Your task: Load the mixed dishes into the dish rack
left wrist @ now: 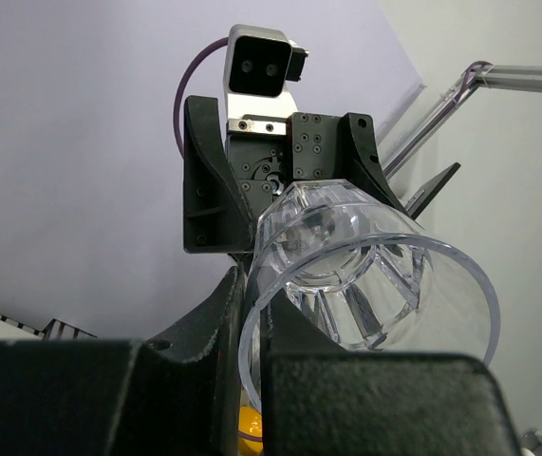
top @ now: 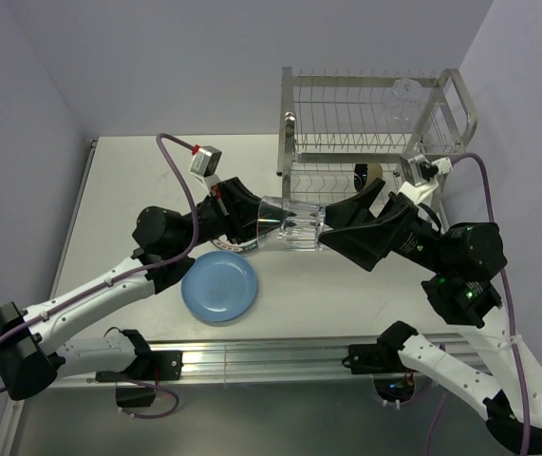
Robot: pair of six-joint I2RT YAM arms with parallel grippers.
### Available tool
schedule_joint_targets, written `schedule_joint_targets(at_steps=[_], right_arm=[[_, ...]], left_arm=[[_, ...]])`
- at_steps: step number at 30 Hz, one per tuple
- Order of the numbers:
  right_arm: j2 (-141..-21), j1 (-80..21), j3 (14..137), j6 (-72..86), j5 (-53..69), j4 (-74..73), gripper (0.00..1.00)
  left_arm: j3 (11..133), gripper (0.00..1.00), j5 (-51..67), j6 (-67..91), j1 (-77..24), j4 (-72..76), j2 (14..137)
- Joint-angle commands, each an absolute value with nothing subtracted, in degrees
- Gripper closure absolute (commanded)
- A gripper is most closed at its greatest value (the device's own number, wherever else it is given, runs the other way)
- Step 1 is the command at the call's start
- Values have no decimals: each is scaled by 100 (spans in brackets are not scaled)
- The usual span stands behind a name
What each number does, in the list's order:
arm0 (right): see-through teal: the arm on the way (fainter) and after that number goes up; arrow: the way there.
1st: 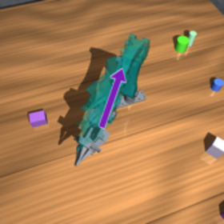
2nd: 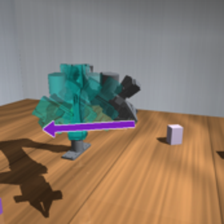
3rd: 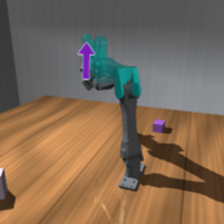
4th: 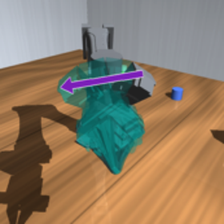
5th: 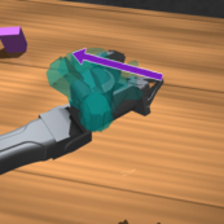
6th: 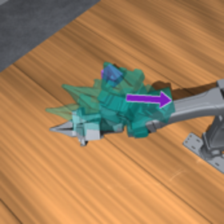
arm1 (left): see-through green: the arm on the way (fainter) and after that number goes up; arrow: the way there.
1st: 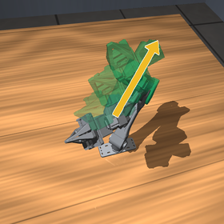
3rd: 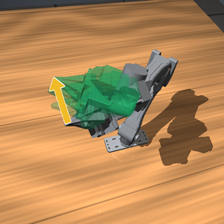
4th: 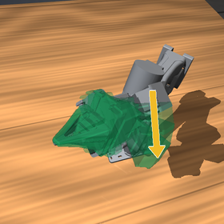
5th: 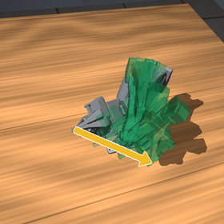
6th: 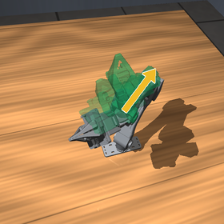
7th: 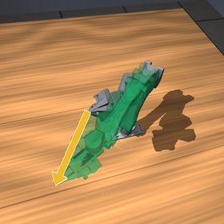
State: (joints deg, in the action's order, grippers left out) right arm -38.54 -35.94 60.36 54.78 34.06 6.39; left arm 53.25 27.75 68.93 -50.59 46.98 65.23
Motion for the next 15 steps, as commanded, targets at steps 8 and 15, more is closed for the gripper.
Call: schedule_joint_targets(at_steps=[8,15], right_arm=[[-4139,-3849,6372,5046,3129,475,19],[-4341,-3911,6740,4633,2699,150,100]], left_arm=[[5642,100,2496,6900,-5045,4676,6627],[5731,83,2496,6742,-5028,4396,6663]])
